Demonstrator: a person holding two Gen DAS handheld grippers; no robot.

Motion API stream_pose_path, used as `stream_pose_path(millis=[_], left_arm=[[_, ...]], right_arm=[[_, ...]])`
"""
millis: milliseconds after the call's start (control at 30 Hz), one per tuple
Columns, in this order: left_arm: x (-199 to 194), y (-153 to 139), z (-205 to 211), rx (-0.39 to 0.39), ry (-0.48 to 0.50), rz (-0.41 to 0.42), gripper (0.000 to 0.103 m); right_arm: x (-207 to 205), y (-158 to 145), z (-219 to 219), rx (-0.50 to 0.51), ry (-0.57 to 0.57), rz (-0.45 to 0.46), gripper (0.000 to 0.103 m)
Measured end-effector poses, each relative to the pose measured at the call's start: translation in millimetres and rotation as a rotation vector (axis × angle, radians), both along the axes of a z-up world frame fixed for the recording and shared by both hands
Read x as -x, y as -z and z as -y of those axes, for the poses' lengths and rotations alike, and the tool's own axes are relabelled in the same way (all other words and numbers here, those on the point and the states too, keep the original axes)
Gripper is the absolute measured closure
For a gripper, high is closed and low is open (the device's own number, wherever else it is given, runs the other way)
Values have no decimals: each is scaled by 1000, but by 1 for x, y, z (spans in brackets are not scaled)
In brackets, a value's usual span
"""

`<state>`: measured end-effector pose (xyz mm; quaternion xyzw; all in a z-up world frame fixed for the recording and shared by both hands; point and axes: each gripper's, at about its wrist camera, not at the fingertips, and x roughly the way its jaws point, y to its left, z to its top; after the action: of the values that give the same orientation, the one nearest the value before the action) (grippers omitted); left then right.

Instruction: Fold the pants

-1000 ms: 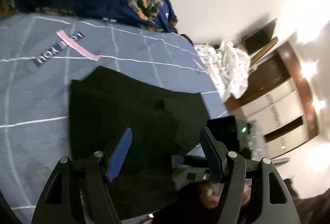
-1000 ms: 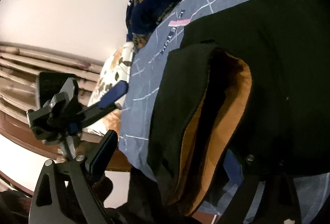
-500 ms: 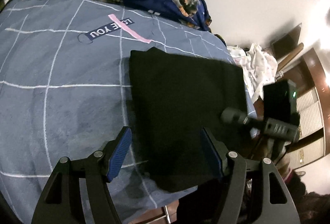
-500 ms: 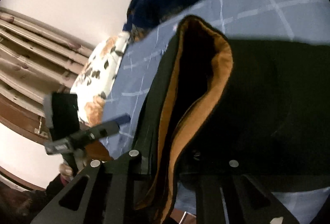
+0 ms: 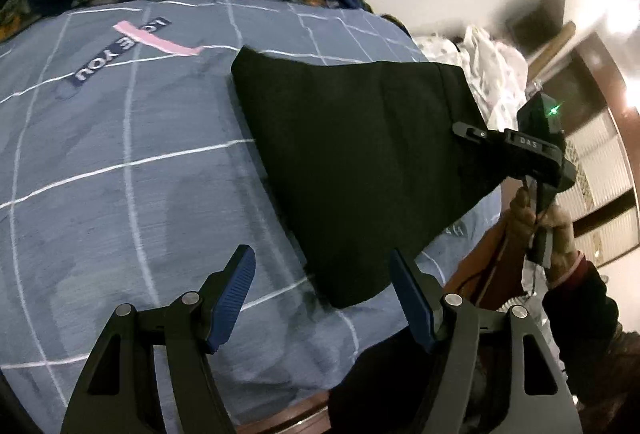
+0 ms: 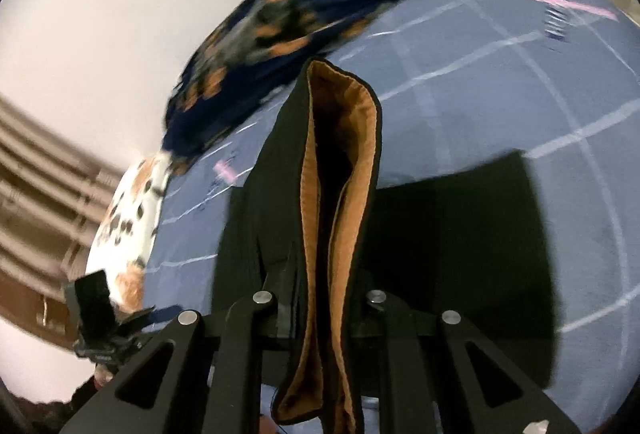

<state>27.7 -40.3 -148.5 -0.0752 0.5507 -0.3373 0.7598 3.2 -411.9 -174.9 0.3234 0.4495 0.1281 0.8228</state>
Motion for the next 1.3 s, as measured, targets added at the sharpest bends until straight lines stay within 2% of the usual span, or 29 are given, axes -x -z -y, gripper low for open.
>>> stream_pose_path(millis=[200, 400, 500, 633, 767, 1033, 1300], left_arm=[[0, 2, 27, -24, 53, -5, 33], [2, 3, 45, -44, 82, 25, 33], [0, 8, 45, -25, 66, 14, 33], [-11, 17, 37, 39, 5, -44, 33], [-22, 25, 33, 58, -32, -82, 33], [-41, 36, 37, 103, -44, -117, 33], [-53, 52, 47, 102, -24, -144, 33]], right_arm=[[15, 30, 36, -82, 76, -10, 90], [16, 40, 47, -109, 82, 0, 90], [16, 47, 51, -139, 82, 6, 90], [19, 54, 56, -164, 89, 14, 88], [22, 62, 65, -181, 121, 13, 83], [24, 49, 66, -60, 111, 18, 74], [21, 49, 75, -45, 98, -8, 67]])
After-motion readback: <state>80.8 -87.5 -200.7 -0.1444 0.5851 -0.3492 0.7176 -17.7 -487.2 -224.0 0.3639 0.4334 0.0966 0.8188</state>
